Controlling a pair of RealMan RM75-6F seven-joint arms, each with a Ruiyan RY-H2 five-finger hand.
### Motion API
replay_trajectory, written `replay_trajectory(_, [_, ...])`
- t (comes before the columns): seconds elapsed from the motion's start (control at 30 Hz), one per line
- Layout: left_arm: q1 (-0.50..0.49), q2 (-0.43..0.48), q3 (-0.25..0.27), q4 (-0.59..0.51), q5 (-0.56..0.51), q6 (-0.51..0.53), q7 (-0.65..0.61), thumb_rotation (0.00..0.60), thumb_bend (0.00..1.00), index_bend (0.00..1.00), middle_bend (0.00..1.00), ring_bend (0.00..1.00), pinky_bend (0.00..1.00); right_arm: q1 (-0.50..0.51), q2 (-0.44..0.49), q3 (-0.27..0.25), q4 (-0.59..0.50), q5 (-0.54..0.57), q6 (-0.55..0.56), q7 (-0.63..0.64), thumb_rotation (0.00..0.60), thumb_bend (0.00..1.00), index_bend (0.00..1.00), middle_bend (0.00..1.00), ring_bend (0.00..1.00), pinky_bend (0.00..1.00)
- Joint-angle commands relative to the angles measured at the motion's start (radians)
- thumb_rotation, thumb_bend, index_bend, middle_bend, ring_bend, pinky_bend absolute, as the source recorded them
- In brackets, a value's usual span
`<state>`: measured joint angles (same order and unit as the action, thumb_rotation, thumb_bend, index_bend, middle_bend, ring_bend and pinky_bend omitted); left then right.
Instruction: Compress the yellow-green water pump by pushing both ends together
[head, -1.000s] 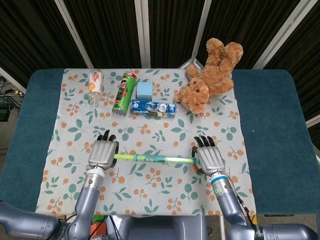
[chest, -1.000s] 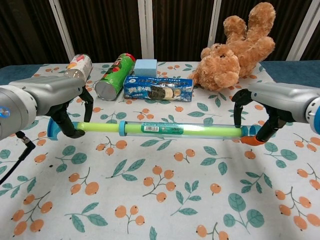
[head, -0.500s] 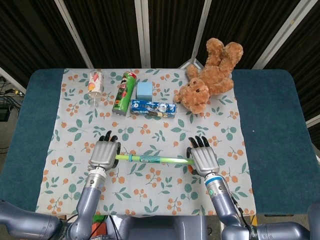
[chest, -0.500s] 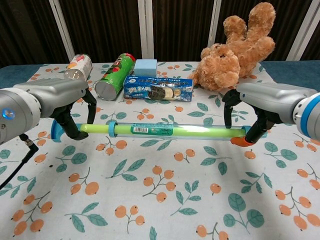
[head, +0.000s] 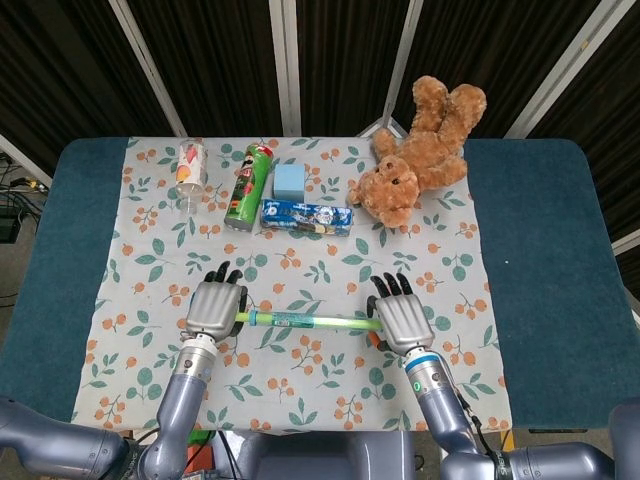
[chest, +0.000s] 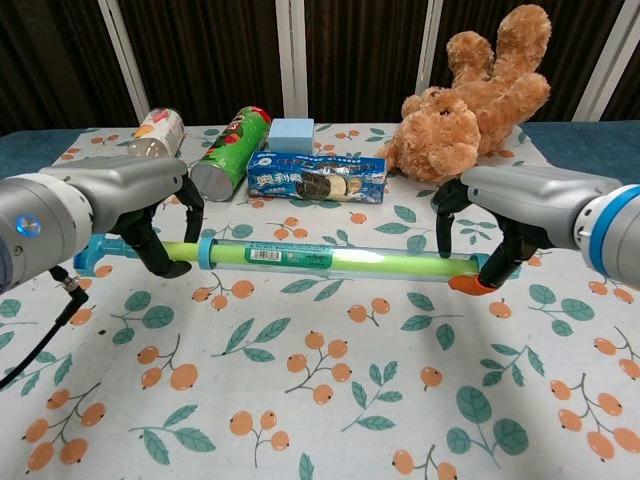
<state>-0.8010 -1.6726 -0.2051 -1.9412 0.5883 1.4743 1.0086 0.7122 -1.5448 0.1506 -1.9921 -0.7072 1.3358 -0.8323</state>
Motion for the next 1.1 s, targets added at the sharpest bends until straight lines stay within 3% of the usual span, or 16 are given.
replay_trajectory(0.03, [0.002,0.009,0.001,-0.003,-0.002,-0.002,-0.001,0.6,0.31,0.44,0.11,0.04,0.14,-0.001,0.005,-0.001,0.002,0.0,-0.003,0.006,0.6,0.42,0.23,0.1,0.0,0.0])
replay_trajectory(0.17, [0.008,0.028,0.0,-0.008,-0.006,-0.009,-0.013,0.6,0.27,0.31,0.06,0.01,0.11,-0.002,0.018,-0.002,0.006,-0.003,-0.005,0.01,0.6,0.42,0.01,0.0,0.0,0.0])
replay_trajectory(0.27, [0.015,0.048,-0.001,-0.019,-0.005,-0.017,-0.03,0.6,0.24,0.22,0.05,0.0,0.1,0.0,0.033,-0.009,0.01,-0.004,-0.005,-0.002,0.6,0.42,0.0,0.0,0.0,0.0])
replay_trajectory(0.6, [0.064,0.147,0.044,-0.098,0.056,-0.04,-0.11,0.6,0.24,0.21,0.06,0.0,0.1,-0.033,0.097,-0.033,0.011,-0.025,-0.007,0.042,0.6,0.42,0.0,0.0,0.0,0.0])
replay_trajectory(0.7, [0.14,0.266,0.126,-0.169,0.193,-0.041,-0.216,0.6,0.21,0.2,0.06,0.0,0.1,-0.084,0.174,-0.068,-0.002,-0.091,-0.024,0.139,0.6,0.37,0.0,0.0,0.0,0.0])
replay_trajectory(0.8, [0.222,0.4,0.22,-0.184,0.365,-0.055,-0.353,0.6,0.1,0.14,0.05,0.0,0.09,-0.13,0.26,-0.085,0.001,-0.184,-0.052,0.269,0.6,0.29,0.0,0.0,0.0,0.0])
replay_trajectory(1.1, [0.401,0.604,0.383,-0.119,0.74,0.003,-0.667,0.6,0.07,0.07,0.02,0.0,0.07,-0.259,0.425,-0.134,0.025,-0.394,-0.068,0.574,0.6,0.27,0.0,0.0,0.0,0.0])
